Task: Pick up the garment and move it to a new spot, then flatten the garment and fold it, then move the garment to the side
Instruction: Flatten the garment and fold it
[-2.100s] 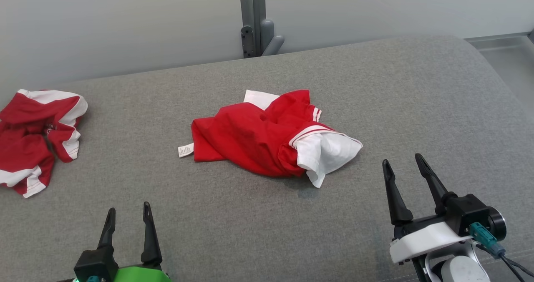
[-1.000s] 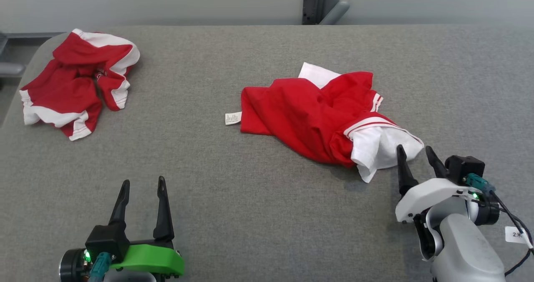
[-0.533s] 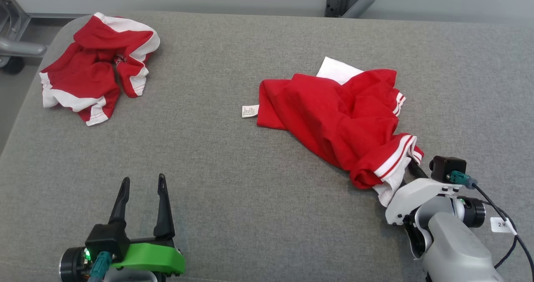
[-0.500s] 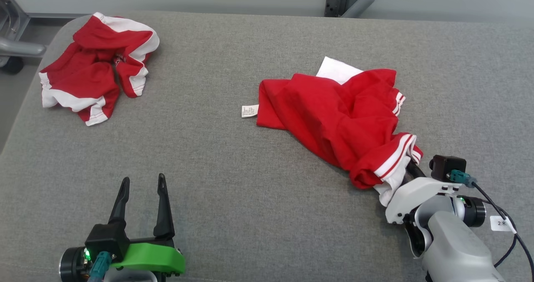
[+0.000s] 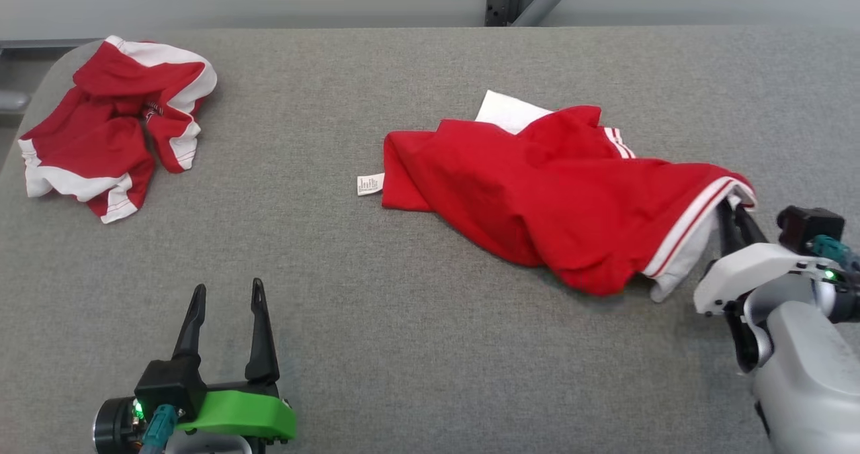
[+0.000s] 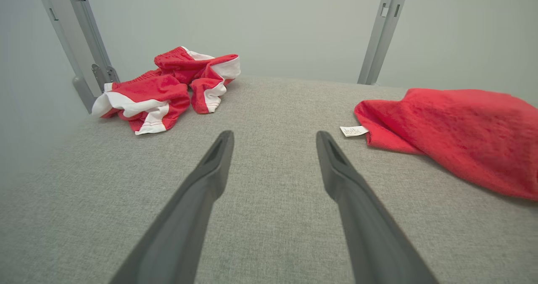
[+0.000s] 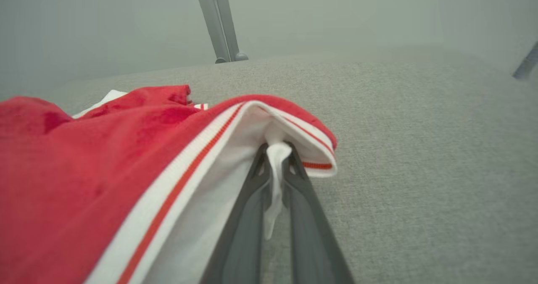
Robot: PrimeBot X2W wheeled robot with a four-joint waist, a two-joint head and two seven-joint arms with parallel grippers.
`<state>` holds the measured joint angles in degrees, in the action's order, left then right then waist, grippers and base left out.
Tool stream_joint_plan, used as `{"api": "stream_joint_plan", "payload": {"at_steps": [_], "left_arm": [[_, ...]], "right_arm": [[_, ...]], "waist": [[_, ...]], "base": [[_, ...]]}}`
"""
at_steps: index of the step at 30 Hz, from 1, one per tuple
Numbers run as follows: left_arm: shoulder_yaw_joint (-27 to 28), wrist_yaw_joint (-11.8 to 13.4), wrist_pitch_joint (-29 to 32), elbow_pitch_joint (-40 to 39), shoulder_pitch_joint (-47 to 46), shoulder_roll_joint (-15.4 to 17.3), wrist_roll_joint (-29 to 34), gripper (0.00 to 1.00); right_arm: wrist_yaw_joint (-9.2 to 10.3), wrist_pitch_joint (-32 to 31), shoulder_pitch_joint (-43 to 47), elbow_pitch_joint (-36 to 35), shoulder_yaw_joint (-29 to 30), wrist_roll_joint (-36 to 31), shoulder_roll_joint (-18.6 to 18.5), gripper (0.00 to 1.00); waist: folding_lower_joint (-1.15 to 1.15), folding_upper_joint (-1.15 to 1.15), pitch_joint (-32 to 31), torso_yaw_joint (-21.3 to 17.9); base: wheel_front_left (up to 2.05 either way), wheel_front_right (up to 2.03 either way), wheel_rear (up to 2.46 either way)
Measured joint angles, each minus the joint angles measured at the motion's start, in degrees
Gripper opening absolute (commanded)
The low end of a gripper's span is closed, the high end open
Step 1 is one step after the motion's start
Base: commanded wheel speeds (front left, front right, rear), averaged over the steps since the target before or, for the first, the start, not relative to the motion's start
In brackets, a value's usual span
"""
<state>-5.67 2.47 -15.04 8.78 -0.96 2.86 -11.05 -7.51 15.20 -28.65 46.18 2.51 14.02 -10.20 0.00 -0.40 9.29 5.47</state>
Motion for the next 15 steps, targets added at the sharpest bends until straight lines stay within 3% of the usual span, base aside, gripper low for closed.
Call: {"api": "stream_joint_plan", "payload": {"at_steps": [6, 14, 15], "left_arm": [[-0.5, 0.0, 0.0, 0.1, 0.0, 0.0, 0.0, 1.00], [-0.8, -0.4, 0.0, 0.4, 0.0, 0.0, 0.2, 1.00], [-0.8, -0.4, 0.0, 0.4, 0.0, 0.0, 0.3, 1.00]], "right_arm": [[0.00, 0.0, 1.0, 0.0, 4.4, -3.6, -5.4, 0.00], [-0.01, 0.0, 0.2, 5.4, 8.1, -10.0, -9.9, 0.00], [-0.01, 0.0, -0.1, 5.3, 8.8, -11.1, -10.1, 0.09]], "waist": [[0.00, 0.00, -0.4, -0.9], [0.00, 0.00, 0.0, -0.2], [0.00, 0.00, 0.0, -0.1]], "base": [[0.00, 0.00, 0.00], [0.00, 0.00, 0.00], [0.00, 0.00, 0.00]]}}
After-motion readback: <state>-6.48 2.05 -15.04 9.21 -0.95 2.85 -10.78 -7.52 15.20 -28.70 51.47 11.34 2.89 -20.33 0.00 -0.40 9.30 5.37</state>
